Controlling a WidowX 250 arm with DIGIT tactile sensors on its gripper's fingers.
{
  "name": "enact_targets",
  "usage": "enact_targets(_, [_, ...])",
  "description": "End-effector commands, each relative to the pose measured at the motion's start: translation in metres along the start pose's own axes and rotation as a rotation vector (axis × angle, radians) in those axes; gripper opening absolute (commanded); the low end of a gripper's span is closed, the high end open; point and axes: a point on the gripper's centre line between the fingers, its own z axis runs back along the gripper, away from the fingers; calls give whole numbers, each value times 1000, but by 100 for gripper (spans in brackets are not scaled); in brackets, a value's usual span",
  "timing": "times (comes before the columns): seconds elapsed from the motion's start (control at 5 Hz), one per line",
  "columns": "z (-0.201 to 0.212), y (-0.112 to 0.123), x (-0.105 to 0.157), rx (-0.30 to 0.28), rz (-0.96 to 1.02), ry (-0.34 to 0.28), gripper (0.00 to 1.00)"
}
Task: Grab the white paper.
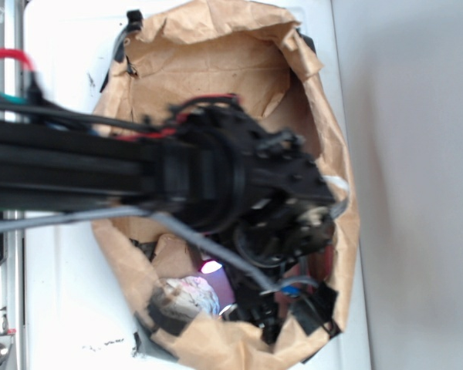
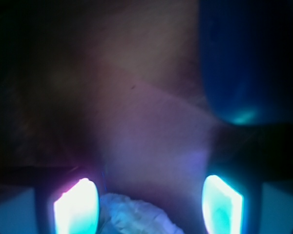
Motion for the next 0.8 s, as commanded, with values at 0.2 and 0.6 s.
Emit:
enact_targets(0.2, [-9, -3, -15, -12, -22, -58, 0])
enact_targets(0.6, [77, 29, -3, -28, 34, -230, 100])
